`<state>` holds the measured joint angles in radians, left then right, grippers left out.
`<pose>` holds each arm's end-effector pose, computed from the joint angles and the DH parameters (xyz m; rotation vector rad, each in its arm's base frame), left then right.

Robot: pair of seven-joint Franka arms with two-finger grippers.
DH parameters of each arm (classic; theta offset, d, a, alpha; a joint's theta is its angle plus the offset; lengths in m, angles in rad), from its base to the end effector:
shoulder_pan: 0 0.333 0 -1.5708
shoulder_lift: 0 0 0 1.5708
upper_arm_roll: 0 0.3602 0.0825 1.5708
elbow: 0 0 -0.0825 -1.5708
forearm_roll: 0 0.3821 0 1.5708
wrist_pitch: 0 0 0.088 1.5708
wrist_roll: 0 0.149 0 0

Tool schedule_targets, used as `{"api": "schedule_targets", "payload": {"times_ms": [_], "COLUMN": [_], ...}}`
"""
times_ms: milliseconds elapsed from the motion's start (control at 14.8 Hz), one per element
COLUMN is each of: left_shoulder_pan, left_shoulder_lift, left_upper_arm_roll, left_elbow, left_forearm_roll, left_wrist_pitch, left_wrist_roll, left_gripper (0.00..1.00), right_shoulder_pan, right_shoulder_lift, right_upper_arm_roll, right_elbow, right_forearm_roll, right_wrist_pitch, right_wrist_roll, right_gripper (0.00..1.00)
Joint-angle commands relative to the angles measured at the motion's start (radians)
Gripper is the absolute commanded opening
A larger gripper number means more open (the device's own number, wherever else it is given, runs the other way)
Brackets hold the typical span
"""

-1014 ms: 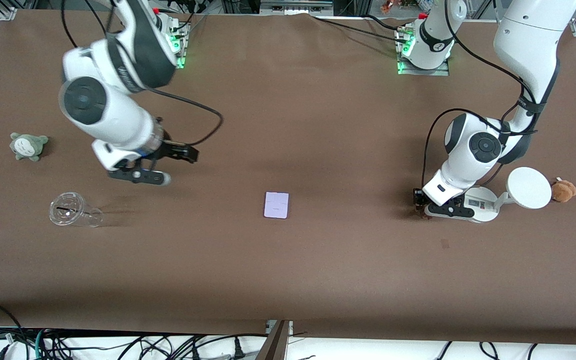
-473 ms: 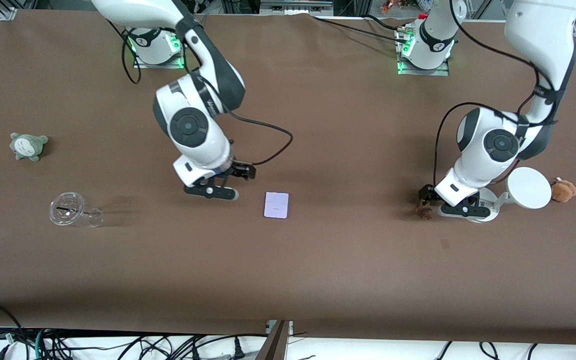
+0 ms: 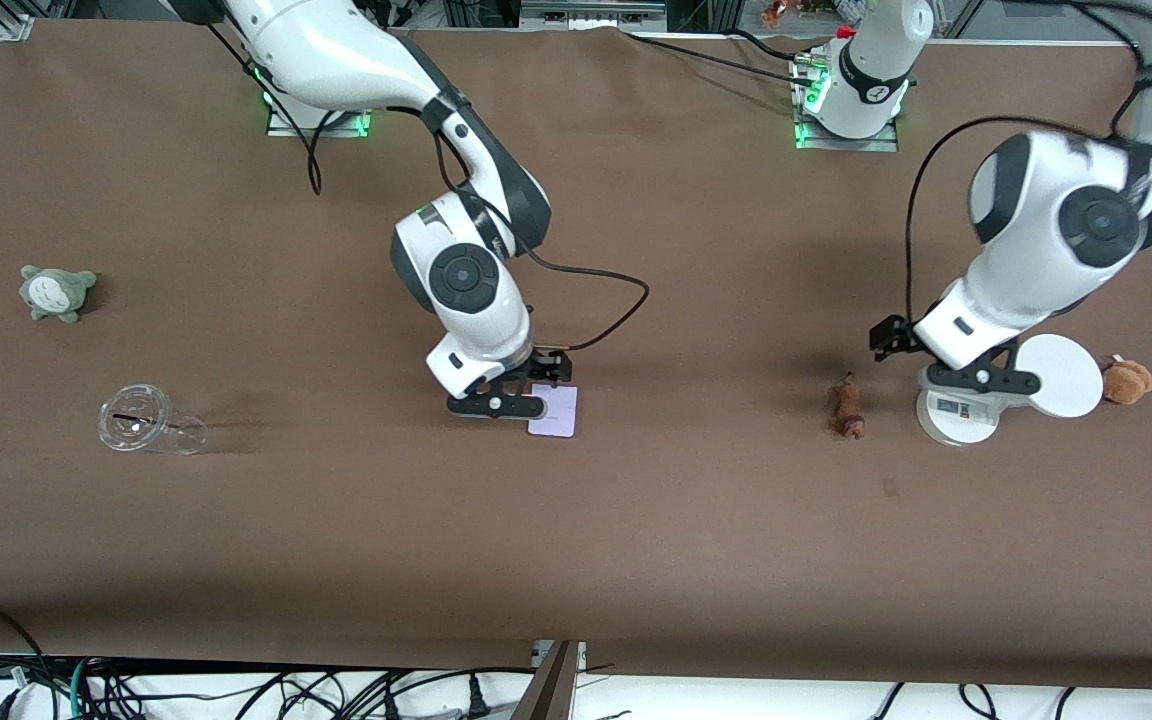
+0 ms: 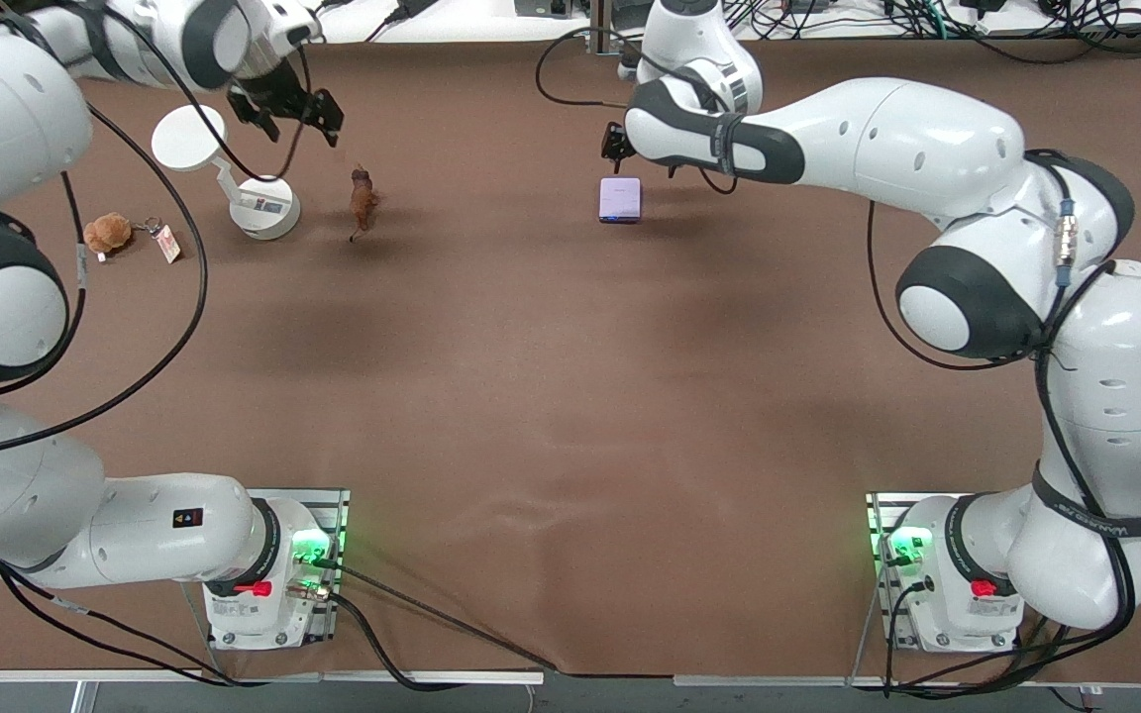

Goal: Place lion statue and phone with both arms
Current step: 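Grasp the phone with the right gripper while the left gripper withdraws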

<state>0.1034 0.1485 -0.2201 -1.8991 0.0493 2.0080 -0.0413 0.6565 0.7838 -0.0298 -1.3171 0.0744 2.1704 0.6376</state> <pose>0.5910 -0.0600 0.4246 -3.1228 0.1489 0.0542 0.6273 0.4676 0.2656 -3.0653 0.0633 -0.0483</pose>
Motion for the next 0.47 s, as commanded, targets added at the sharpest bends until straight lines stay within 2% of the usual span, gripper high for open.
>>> {"api": "schedule_targets", "payload": {"times_ms": [0,135,405], "left_shoulder_pan": [0.009,0.013,0.021], "left_shoulder_lift": [0.005,-0.012,-0.021], "left_upper_arm_roll": [0.004,0.007,0.007], "left_elbow": [0.173,0.210,0.363], "left_forearm_roll": [-0.019,-0.016,-0.016], "left_wrist_pitch": [-0.198,-0.233,-0.446], "left_wrist_roll": [0.050,0.057,0.066], "left_gripper": [1.00,1.00,1.00], "right_shoulder_pan": [0.011,0.012,0.014], "right_shoulder_lift": [0.063,0.097,0.130], "right_upper_arm_roll": [-0.010,-0.010,-0.012], "right_elbow": [0.052,0.052,0.053], "right_forearm_roll": [-0.002,-0.004,-0.004], "right_wrist_pitch": [0.038,0.100,0.147], "right_wrist_roll": [-0.068,-0.093,-0.150], "right_gripper": [1.00,1.00,1.00]}}
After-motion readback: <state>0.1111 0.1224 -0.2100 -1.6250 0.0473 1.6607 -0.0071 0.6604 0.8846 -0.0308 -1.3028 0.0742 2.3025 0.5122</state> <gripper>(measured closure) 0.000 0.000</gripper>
